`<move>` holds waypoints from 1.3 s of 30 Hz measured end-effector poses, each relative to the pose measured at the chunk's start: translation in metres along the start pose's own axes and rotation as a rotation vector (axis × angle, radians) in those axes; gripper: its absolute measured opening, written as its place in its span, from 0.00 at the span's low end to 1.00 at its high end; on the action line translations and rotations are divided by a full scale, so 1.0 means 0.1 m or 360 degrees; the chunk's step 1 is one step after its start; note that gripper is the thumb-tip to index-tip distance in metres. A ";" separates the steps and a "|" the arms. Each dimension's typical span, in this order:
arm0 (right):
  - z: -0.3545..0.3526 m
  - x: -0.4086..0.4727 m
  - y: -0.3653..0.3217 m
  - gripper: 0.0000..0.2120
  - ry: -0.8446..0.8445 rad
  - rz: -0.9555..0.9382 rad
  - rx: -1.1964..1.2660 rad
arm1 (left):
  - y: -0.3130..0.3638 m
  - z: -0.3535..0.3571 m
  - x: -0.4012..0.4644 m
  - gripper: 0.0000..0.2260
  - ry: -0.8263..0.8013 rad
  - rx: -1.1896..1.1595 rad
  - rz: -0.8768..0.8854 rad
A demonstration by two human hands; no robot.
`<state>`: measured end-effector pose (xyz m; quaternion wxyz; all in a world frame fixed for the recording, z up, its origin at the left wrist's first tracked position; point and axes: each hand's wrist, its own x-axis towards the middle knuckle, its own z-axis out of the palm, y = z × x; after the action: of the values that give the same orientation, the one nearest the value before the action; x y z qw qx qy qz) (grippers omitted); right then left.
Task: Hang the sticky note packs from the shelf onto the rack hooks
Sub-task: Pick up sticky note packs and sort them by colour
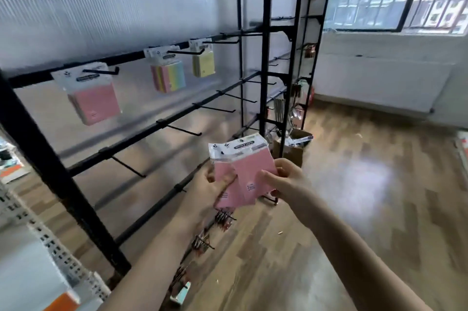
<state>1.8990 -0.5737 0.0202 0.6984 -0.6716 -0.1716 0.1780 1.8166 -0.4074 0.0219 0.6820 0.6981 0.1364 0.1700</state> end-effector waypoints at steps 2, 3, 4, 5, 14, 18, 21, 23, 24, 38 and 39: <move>-0.20 0.22 -0.10 0.14 -0.0069 0.0001 -0.0104 | 0.02 0.14 0.28 0.16 -0.0086 0.0077 0.0104; -0.30 0.34 -0.16 0.17 -0.0094 0.0002 -0.0153 | 0.05 0.21 0.42 0.15 -0.0134 0.0103 0.0151; -0.38 0.47 -0.22 0.17 -0.0111 -0.0007 -0.0193 | 0.07 0.28 0.59 0.13 -0.0176 0.0096 0.0194; -0.45 0.61 -0.27 0.14 -0.0115 -0.0025 -0.0235 | 0.13 0.34 0.75 0.12 -0.0206 0.0085 0.0226; -0.52 1.88 -0.74 0.13 -0.0083 -0.0319 -0.0261 | 0.44 0.32 1.84 0.13 -0.0112 0.0186 0.0352; -0.31 2.30 -0.75 0.05 -0.0281 -0.0360 -0.0055 | 0.49 0.04 1.96 0.13 0.0091 0.0060 0.0316; -0.09 2.54 -0.75 0.04 -0.0453 -0.0335 -0.0035 | 0.54 -0.20 1.89 0.07 0.0292 0.0067 0.0378; 0.10 2.62 -0.77 0.09 -0.0597 -0.0333 0.0056 | 0.56 -0.33 1.77 0.08 0.0431 0.0034 0.0401; 0.21 2.63 -0.79 0.10 -0.0686 -0.0322 0.0108 | 0.57 -0.37 1.69 0.10 0.0513 -0.0006 0.0428; 1.52 2.20 -1.24 0.29 -0.1632 -0.0721 0.0108 | 1.02 -0.71 0.65 0.13 0.1338 0.0094 0.0434; 1.58 2.16 -1.27 0.24 -0.1683 -0.0697 0.0137 | 1.07 -0.70 0.63 0.13 0.1339 0.0108 0.0435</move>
<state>2.0157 -0.3363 0.1534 0.5649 -0.4111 -0.6252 0.3478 1.8394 -0.3212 0.1329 0.5150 0.6018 0.3141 0.5234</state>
